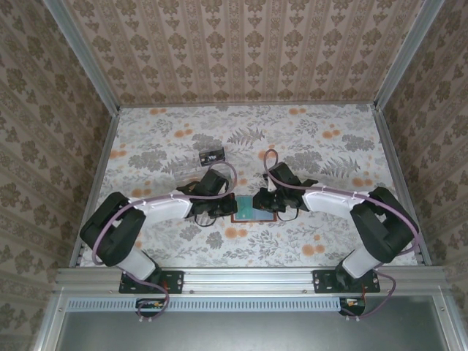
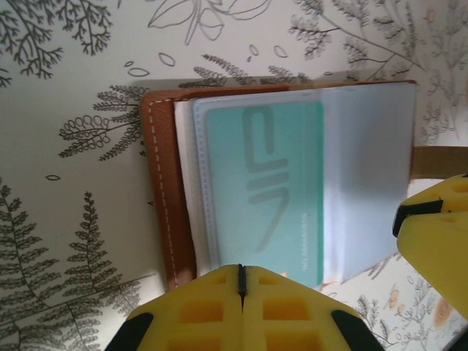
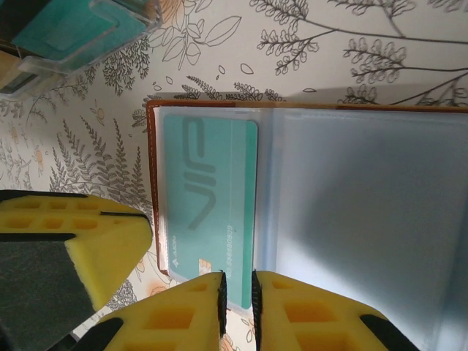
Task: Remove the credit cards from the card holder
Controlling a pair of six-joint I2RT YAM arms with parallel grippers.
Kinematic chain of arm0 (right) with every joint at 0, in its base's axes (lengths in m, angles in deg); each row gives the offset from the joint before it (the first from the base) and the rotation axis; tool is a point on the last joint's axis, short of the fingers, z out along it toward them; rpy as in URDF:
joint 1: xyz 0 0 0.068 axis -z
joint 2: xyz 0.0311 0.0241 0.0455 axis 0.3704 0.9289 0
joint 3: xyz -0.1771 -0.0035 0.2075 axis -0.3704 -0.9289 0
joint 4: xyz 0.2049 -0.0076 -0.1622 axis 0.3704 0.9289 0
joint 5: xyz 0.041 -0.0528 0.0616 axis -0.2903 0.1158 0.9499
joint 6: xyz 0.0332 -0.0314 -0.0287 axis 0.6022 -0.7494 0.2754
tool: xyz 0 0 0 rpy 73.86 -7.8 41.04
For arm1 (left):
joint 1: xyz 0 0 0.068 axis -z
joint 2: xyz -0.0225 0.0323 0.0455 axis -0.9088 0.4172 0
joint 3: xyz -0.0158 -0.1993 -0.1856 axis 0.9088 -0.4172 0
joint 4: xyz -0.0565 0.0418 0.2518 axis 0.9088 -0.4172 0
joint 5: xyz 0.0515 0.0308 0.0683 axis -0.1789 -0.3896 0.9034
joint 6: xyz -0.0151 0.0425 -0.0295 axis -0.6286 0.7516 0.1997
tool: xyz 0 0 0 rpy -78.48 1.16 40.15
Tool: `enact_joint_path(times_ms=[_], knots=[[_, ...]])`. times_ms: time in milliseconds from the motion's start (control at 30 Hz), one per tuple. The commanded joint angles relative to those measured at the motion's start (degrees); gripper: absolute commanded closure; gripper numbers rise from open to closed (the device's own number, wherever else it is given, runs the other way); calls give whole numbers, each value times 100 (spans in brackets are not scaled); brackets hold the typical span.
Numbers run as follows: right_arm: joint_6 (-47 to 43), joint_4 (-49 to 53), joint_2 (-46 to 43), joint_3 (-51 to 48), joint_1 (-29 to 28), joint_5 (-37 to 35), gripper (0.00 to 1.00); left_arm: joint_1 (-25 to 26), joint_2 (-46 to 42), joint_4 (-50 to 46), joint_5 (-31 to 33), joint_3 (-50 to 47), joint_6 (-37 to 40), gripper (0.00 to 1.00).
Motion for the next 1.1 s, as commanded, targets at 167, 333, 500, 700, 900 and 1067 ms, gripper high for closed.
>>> enact_joint_path(times_ms=[167,333,500,700,900,1067], knots=[[129,-108,379,309,-13,278,79,-77,242,137,-21,-82,105,100],[121,-64,612,390,-13,342,78,-77,271,153,-3,-136,53,100],[112,-52,773,411,-13,335,77,-77,310,210,-19,-190,-13,100],[147,-190,921,453,-14,511,77,-77,375,230,-54,-156,-25,100],[162,-310,932,452,-13,641,78,-77,426,229,-94,-118,-17,100],[161,-251,931,419,-4,603,92,-77,417,176,-89,-85,-6,100]])
